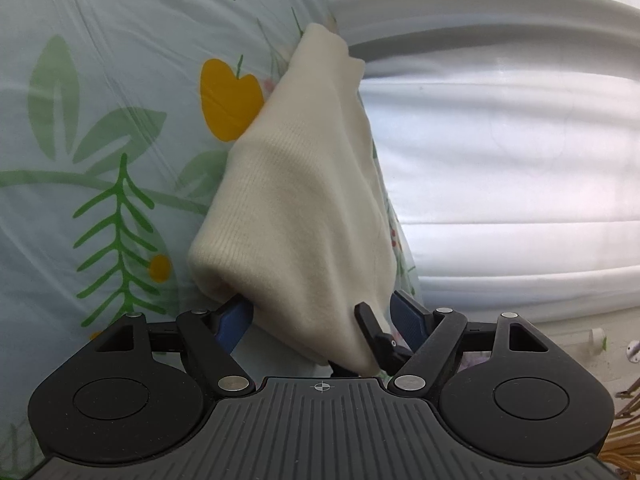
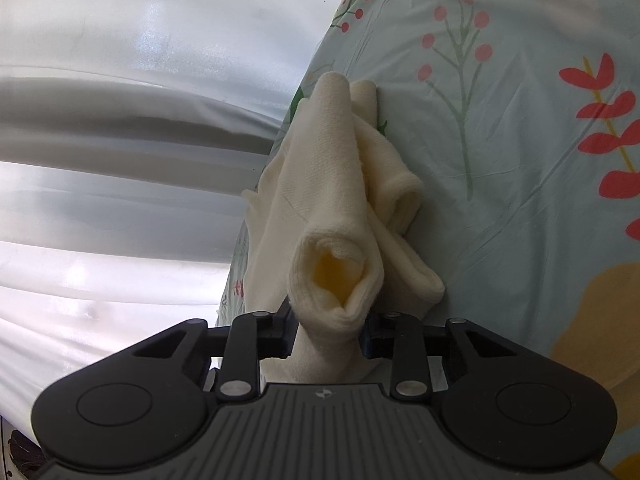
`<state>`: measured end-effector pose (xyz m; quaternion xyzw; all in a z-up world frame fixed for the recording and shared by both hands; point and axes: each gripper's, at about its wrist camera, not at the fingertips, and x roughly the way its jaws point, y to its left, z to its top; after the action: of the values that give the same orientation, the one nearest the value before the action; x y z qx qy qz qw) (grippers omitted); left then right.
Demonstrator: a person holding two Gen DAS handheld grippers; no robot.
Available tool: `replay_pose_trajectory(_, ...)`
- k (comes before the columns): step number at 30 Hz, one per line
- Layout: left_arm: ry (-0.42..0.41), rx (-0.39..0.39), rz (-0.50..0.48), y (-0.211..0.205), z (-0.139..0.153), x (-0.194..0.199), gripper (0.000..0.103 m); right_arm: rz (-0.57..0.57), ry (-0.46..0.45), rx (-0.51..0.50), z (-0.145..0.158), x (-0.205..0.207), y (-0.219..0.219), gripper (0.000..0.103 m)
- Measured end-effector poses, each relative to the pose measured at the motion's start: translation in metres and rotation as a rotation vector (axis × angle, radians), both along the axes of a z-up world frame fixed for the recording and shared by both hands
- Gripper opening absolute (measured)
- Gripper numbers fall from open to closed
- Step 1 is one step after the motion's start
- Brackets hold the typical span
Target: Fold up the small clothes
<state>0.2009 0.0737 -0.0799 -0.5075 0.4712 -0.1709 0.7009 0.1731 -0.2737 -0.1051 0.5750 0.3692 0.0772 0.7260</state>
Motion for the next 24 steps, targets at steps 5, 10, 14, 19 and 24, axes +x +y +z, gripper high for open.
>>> replay_pose_trajectory(5, 0.006, -0.012, 0.016, 0.003, -0.003, 0.004, 0.080, 0.007, -0.005, 0.010, 0.008, 0.013, 0.006, 0.011)
replay_pose_trajectory(10, 0.022, -0.046, 0.065, 0.010, -0.002, 0.006, 0.076, -0.020, -0.105, 0.158, 0.035, 0.020, -0.002, 0.009)
replay_pose_trajectory(14, 0.021, -0.045, 0.110, 0.016, 0.001, 0.004, 0.069, -0.045, -0.116, 0.154, 0.042, 0.016, -0.012, 0.008)
replay_pose_trajectory(19, -0.023, -0.118, 0.177, 0.027, 0.008, -0.006, 0.069, -0.021, -0.107, 0.046, 0.042, 0.014, -0.011, 0.008)
replay_pose_trajectory(24, -0.051, -0.089, 0.141, 0.018, 0.014, -0.004, 0.069, 0.023, -0.115, -0.057, 0.047, 0.010, -0.004, 0.008)
